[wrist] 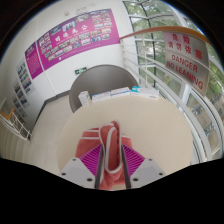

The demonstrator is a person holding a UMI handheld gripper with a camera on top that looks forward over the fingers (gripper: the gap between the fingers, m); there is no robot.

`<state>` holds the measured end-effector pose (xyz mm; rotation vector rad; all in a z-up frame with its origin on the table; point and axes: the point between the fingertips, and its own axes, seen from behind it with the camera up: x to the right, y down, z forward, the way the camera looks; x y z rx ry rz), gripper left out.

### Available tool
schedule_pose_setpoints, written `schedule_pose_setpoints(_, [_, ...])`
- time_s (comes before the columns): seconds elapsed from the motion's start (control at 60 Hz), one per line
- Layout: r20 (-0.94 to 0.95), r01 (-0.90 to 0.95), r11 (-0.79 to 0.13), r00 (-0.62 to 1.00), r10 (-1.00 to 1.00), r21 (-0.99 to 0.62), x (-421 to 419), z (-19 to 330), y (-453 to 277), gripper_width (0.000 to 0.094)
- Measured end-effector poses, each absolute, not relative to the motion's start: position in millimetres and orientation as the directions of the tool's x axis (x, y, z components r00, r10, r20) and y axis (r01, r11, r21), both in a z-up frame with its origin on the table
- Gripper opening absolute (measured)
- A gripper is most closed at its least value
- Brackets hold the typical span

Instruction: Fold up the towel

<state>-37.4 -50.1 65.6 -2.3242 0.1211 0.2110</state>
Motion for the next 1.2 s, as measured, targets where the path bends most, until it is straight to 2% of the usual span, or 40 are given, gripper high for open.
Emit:
schedule_pose_setpoints(0.083, [-0.119,-0.121,-0.713,0.991,-0.052,-0.690,-4.6,50.8,-58.1,0.0756])
schedule_pose_setpoints(0.117, [-0.099,-0.106,-0.705,0.994,-0.051,-0.702,4.6,55.3,-59.4,0.0845])
schedule_pose_setpoints(0.133, [-0.089,-0.098,-0.699,0.995,-0.049,-0.709,8.3,58.8,-60.4,0.0860])
schedule_pose_setpoints(0.283, [-0.021,-0.020,-0.653,1.000,-0.006,-0.757,16.2,98.9,-70.0,0.0854])
schedule_pose_setpoints(0.467, [-0.018,-0.012,-0.621,1.000,0.003,-0.784,-9.8,143.1,-116.9,0.0854])
schedule_pose_setpoints(0.717, [0.034,0.003,-0.594,0.999,-0.042,-0.804,-47.5,199.5,-218.5,0.0861])
schedule_pose_setpoints(0.95, [0.066,0.012,-0.584,0.995,-0.070,-0.812,-69.2,236.6,-314.4,0.0860])
schedule_pose_setpoints(1.2, [0.075,0.025,-0.555,0.995,-0.067,-0.832,-86.8,258.8,-358.7,0.0858])
